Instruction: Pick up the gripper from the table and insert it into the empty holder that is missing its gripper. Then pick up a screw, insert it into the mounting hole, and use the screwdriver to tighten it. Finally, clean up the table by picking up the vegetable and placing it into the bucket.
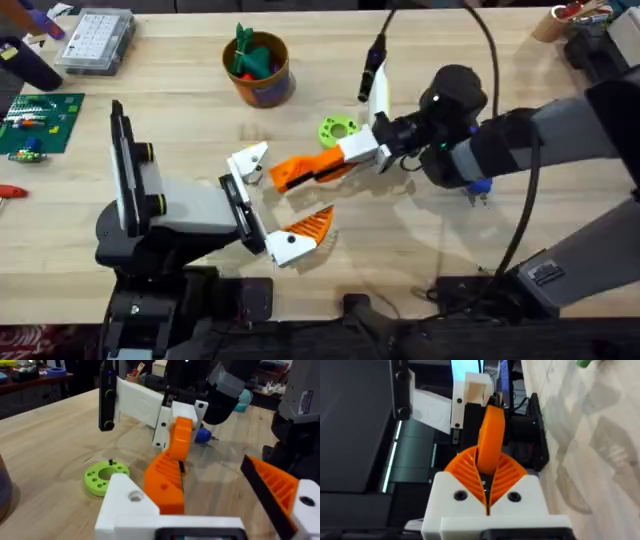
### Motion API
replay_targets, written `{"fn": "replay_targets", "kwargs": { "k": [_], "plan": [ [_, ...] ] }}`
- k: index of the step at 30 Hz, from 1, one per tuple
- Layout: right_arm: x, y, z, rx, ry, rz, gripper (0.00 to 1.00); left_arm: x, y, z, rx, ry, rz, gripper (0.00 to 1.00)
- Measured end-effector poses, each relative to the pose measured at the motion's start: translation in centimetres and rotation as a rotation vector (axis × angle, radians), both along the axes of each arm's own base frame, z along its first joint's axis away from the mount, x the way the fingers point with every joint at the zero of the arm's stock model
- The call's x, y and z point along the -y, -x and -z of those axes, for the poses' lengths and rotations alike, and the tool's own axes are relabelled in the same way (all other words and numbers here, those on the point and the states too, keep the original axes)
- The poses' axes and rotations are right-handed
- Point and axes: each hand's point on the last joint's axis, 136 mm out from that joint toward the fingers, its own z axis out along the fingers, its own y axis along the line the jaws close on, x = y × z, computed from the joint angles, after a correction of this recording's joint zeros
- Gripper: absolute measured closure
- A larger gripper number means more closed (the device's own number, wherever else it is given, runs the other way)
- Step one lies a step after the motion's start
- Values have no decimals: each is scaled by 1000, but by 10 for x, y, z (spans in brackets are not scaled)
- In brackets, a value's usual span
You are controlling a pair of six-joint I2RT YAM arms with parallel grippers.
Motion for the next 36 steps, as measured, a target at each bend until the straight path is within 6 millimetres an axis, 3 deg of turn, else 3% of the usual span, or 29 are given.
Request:
{"fn": "replay_targets", "kwargs": {
  "k": [6, 18, 23, 36],
  "plan": [
    [13, -11, 0, 92, -33, 26, 991, 0, 0, 0, 0, 0, 0, 17],
    [18, -15, 10, 184, -59, 41, 991, 0, 0, 0, 0, 0, 0, 17],
    [19, -14, -11, 355, -132, 37, 990, 0, 0, 0, 0, 0, 0, 17],
    [19, -12, -13, 247, -94, 27, 991, 0, 0, 0, -1, 0, 1, 17]
  ]
}}
